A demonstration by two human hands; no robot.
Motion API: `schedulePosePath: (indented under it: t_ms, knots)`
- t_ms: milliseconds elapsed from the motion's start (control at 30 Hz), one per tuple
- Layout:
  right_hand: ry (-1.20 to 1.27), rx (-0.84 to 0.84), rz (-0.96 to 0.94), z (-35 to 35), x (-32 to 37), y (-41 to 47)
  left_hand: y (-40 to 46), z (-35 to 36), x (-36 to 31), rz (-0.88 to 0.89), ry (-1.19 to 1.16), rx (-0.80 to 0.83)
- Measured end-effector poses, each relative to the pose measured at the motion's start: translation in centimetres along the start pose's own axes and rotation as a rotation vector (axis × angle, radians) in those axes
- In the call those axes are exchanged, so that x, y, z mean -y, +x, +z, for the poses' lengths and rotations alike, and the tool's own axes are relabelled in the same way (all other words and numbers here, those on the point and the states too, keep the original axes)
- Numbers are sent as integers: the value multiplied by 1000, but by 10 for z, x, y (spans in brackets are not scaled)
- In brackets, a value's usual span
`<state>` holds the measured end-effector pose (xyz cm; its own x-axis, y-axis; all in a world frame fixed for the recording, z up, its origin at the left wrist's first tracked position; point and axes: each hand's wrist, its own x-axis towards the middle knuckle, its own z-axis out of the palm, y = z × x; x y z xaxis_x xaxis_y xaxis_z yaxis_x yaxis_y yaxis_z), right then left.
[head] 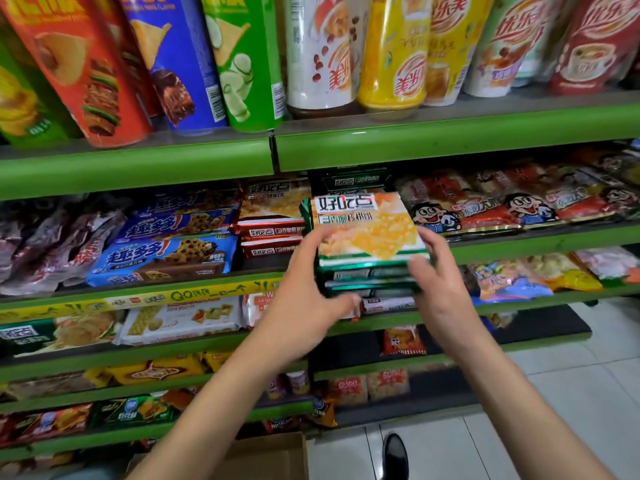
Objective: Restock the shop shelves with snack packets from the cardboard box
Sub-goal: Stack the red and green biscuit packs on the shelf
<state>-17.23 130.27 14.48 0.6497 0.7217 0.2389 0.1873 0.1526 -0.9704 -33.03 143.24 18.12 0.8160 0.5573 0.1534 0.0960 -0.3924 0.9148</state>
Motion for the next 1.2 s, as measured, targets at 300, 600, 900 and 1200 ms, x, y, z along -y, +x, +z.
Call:
schedulePosePath:
  t_ms: [300,600,900,1200]
  knots:
    - [-361,-3,-59,-40,5,98,105,5,-21,-13,516,1]
    - [-571,-6,-7,-40,-17,132,145,-5,-7,-63,975,86]
    - [-654,52,-118,-48,-17,132,152,-16,-5,-67,863,69]
    - [-672,56,-116,-44,-18,132,161,-18,0,-89,970,111]
